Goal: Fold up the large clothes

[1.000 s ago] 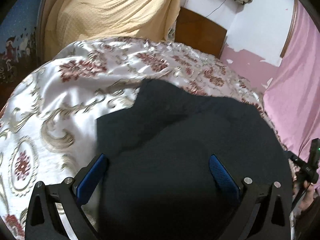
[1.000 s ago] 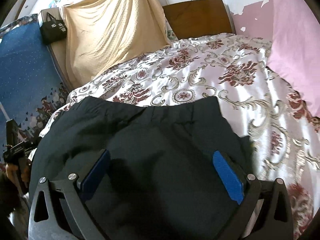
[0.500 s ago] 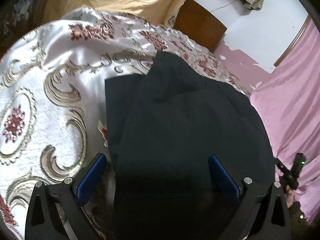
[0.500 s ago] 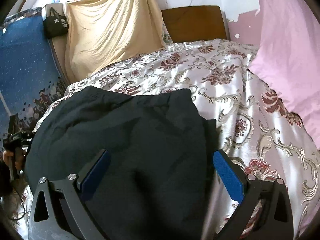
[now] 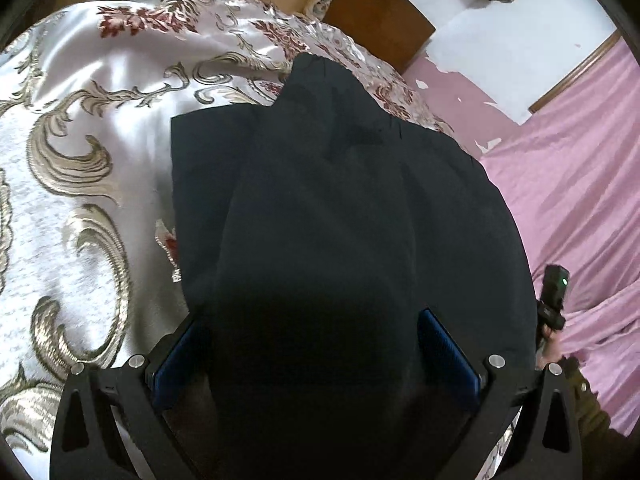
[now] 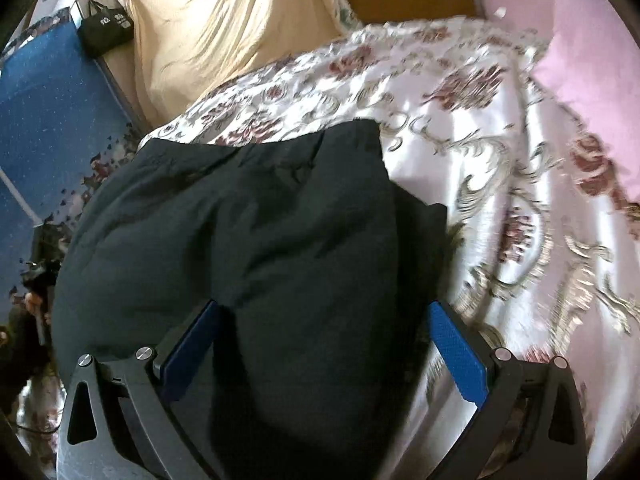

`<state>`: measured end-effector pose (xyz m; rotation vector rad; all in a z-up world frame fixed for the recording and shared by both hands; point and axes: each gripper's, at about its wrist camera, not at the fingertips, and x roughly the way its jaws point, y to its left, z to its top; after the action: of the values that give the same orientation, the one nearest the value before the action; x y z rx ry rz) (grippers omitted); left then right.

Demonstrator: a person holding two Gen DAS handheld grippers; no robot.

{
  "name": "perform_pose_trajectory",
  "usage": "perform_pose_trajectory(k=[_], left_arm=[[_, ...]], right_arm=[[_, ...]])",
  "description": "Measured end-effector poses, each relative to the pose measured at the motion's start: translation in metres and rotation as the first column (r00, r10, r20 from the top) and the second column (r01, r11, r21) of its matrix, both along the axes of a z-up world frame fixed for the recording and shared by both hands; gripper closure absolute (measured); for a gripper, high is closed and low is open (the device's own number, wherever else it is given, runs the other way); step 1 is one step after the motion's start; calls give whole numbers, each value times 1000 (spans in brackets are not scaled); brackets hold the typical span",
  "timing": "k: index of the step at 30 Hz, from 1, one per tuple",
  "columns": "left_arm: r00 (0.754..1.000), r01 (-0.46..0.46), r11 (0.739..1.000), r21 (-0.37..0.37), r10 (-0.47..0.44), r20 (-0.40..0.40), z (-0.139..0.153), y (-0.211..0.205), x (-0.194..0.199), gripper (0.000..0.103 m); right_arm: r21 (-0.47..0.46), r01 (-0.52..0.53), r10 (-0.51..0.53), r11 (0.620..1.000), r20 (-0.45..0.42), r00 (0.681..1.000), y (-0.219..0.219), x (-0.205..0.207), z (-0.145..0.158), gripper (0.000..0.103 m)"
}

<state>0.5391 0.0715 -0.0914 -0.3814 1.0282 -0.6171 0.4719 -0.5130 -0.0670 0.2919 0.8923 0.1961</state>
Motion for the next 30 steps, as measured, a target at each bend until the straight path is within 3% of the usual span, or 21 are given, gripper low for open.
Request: perform_pose_trajectory(k=[7,12,20,26,30], left_arm=[[999,33,999,-16,-33,0,-4,-4,2,0],[999,38,999,18,-39,19,-3,-12,-2,0],[998,12,996,91,-17,63,-2,-23,-4,0],[999,3,993,119,-7,38,0,-32,1,0],[999,-25,983,183,18,40,9,-44,-1,1]], right_arm=[[184,-48,61,982,-66,996,-17,24,-30,1],[254,-109,130,961,-70,989,-3,16,-40,1],[245,-100,123,964,-81,989,17,12,-43,1],[234,-76,102,969,-100,990,20,13,-46,1],[202,-53,78,978,-118,990,24,12,-45,1]])
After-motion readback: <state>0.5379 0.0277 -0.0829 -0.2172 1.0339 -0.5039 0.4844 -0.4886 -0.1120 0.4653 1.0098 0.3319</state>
